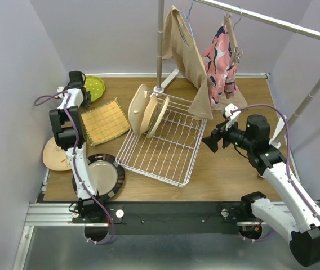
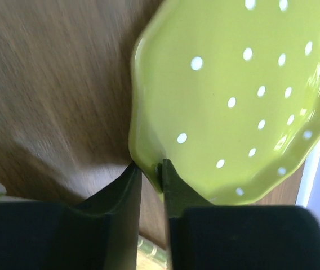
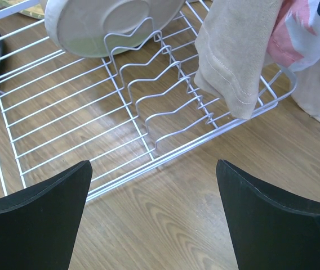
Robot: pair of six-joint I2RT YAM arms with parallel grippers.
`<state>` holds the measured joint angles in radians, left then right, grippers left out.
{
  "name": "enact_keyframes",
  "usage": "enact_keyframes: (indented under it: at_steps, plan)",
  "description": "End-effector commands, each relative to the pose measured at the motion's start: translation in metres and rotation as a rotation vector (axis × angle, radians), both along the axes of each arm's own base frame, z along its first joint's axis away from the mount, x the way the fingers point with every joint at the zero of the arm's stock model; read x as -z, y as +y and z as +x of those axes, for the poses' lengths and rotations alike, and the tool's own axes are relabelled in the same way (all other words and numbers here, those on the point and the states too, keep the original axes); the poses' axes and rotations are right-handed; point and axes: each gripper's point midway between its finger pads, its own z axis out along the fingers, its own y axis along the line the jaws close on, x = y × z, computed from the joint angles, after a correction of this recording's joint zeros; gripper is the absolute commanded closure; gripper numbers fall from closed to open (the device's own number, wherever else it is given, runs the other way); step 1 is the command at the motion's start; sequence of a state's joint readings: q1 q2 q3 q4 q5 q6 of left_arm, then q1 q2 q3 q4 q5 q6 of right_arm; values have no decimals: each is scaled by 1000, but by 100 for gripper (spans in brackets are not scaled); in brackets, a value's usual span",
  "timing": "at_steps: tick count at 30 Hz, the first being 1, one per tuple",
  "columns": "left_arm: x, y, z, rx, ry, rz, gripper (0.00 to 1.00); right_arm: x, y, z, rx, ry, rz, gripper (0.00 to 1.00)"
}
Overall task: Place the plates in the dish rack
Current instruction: Grab a plate with the left arm
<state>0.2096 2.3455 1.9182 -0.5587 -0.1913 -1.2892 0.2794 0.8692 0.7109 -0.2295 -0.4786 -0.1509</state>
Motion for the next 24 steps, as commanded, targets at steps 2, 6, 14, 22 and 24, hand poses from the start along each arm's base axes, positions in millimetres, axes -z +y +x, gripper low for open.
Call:
enact_keyframes:
  at_steps: [2, 6, 14, 22, 24]
  plan:
    - [-2, 2, -5, 32, -36, 54, 91, -19, -6, 6, 27, -69, 4, 0]
    - [-35, 3, 8, 83, -181, 83, 100, -23, -6, 6, 29, -82, 9, 0]
    - [-98, -4, 17, 168, -384, 65, 100, -28, -7, 2, 27, -98, 18, 0]
    - [-163, 1, 14, 209, -522, 134, 100, -28, -6, -2, 20, -100, 27, 0]
    - [-166, 3, 10, 214, -528, 135, 100, -29, -6, -3, 18, -101, 31, 0]
